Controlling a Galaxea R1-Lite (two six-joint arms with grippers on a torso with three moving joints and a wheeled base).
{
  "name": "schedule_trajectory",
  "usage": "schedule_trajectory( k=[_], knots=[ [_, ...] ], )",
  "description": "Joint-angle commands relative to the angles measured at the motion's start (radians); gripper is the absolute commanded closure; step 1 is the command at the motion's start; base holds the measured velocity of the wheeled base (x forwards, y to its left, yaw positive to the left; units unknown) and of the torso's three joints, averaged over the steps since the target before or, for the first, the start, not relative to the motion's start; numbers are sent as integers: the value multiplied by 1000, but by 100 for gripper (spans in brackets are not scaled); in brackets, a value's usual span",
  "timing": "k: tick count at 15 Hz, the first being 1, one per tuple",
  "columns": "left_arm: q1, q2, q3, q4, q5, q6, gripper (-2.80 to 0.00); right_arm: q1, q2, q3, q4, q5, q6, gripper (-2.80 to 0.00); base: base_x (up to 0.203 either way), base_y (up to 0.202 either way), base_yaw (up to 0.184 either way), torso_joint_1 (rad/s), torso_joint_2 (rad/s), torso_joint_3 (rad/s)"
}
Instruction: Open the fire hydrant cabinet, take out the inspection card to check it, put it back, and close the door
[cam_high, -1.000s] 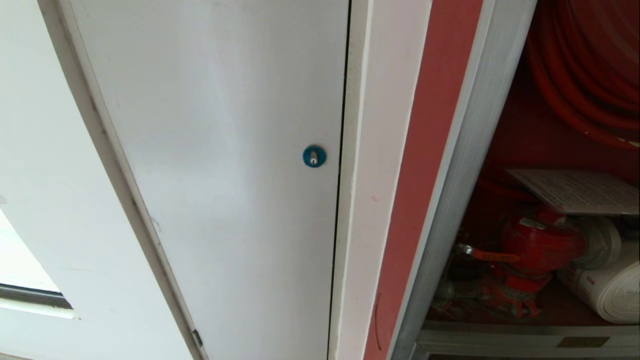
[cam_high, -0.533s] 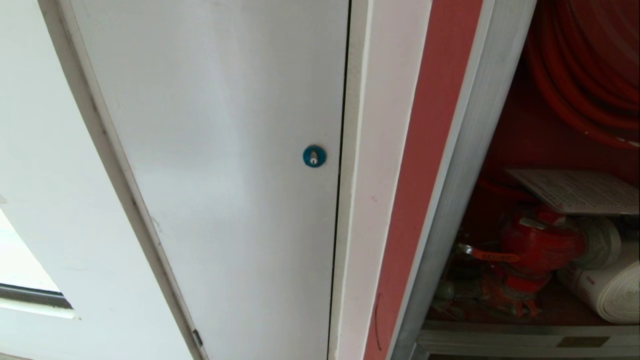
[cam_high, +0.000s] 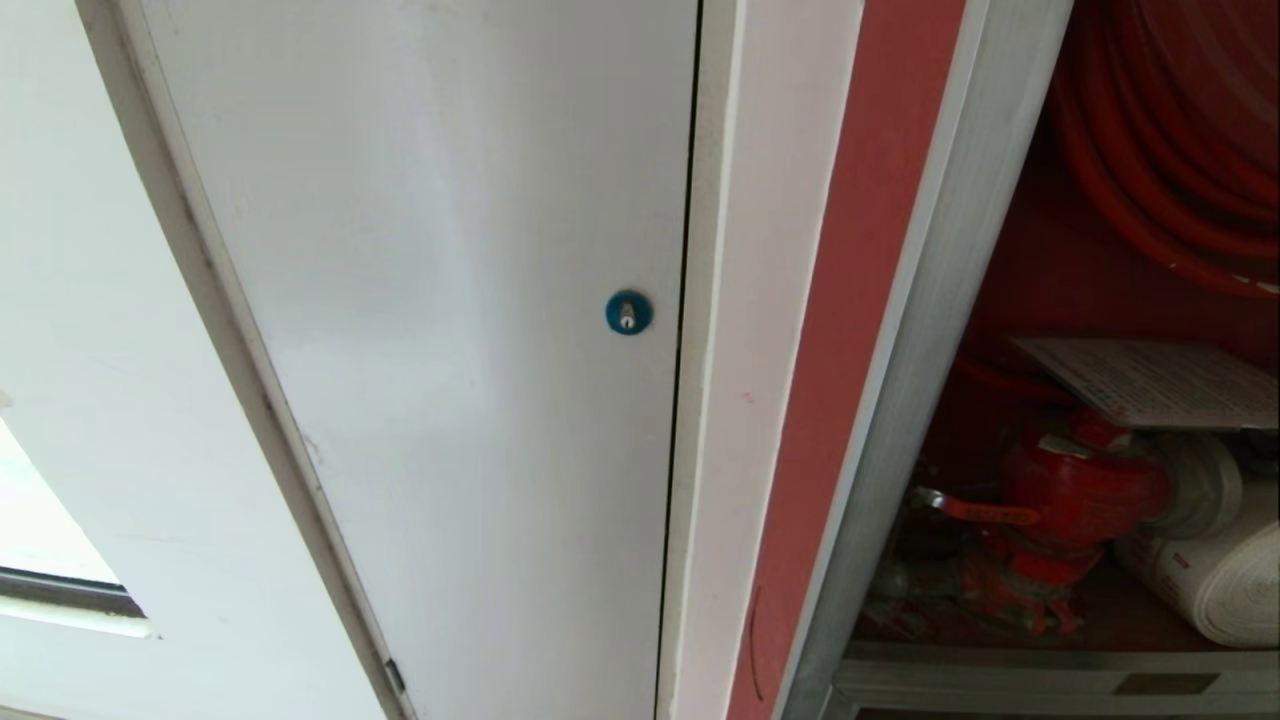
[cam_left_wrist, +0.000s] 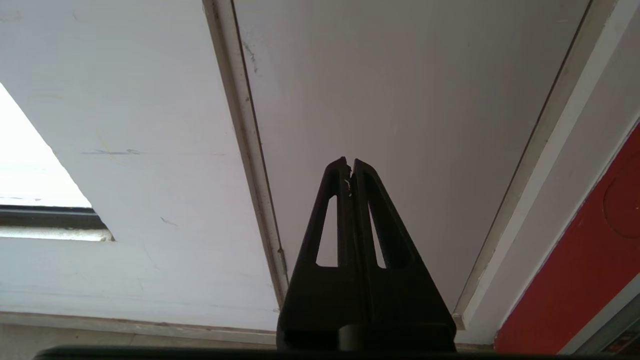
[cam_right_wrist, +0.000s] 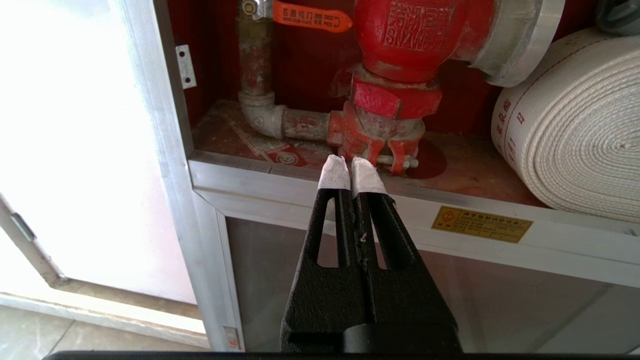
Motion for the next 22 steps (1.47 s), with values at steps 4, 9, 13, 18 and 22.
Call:
schedule_trajectory(
  k=[4, 9, 13, 18, 22],
  knots=[
    [0, 0, 6, -1, 0, 1, 0, 1, 4, -71, 12, -21, -2, 0, 0, 0, 0, 0, 0, 0],
    [0, 1, 6, -1, 0, 1, 0, -1, 156, -233, 28, -23, -4, 0, 0, 0, 0, 0, 0, 0],
    [0, 1, 6, -1, 0, 1, 0, -1, 257, -347, 29, -27, -59, 0, 0, 0, 0, 0, 0, 0],
    [0, 1, 6, -1, 0, 1, 0, 0, 378, -438, 61, -30, -235, 0, 0, 0, 0, 0, 0, 0],
    [0, 0, 6, -1, 0, 1, 0, 1, 459, -672, 360, -29, -390, 0, 0, 0, 0, 0, 0, 0]
  ],
)
